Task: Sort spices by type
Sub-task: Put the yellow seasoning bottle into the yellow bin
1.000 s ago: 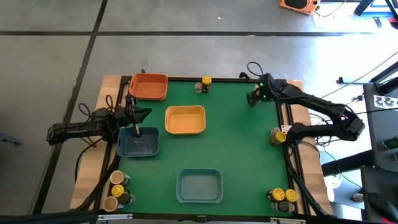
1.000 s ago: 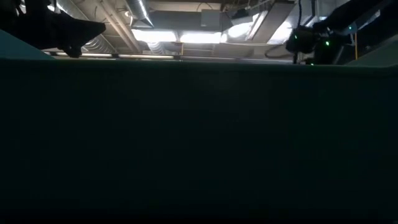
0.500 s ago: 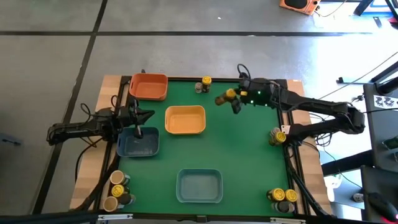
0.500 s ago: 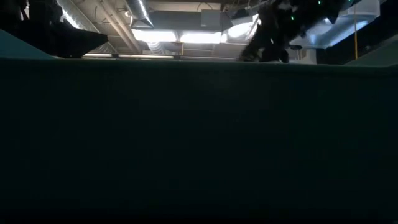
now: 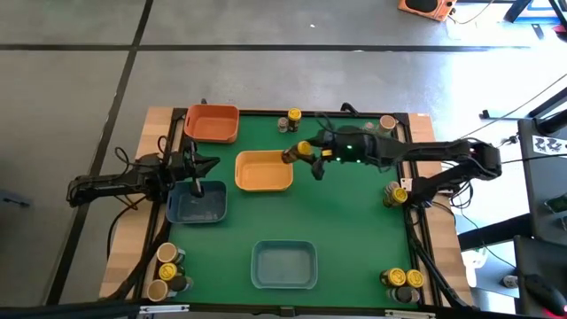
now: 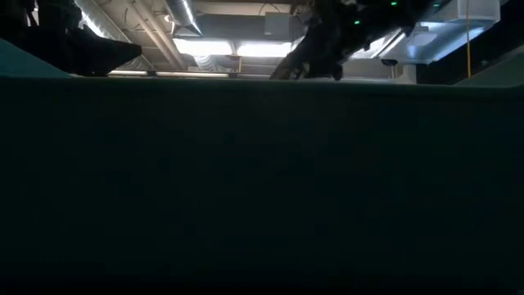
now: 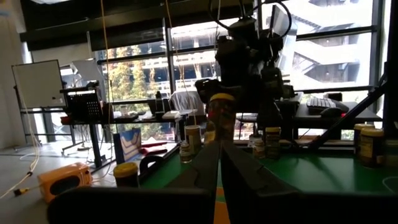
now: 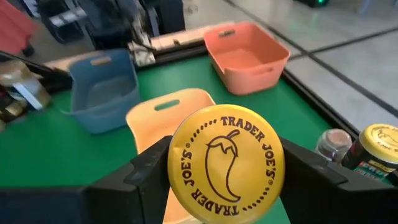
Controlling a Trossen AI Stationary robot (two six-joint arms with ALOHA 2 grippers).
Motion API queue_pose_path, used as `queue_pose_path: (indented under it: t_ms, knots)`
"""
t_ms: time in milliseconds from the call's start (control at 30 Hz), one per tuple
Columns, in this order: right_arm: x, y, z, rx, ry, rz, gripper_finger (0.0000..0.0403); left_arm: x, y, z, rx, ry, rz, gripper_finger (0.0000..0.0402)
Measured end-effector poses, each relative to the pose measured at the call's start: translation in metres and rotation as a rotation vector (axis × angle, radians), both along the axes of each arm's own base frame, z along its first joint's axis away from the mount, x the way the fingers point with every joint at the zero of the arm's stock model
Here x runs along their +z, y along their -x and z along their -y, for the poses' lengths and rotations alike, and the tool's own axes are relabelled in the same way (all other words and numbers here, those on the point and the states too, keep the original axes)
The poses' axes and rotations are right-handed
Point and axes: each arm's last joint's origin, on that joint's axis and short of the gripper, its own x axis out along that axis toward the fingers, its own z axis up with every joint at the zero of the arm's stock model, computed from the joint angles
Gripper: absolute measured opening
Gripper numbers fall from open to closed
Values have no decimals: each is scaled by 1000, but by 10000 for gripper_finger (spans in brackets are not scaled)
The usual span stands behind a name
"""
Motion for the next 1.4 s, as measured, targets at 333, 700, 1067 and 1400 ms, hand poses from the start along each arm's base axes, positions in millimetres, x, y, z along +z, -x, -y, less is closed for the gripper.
queue_pose_path:
  t_ms: [333,700,1067,1400]
  knots:
    - [-10,-65,7,88,-34,-249,240,-1,0,0,1,7,-13,15]
    - [-49,-96,10,98,-64,-391,241,-4,-1,0,-6,46,-33,15]
    - [-67,-101,13,29,-16,-447,241,-7,-1,0,-9,70,-60,15]
    - [-72,-101,14,29,-8,-468,241,-8,-1,0,-12,90,-56,15]
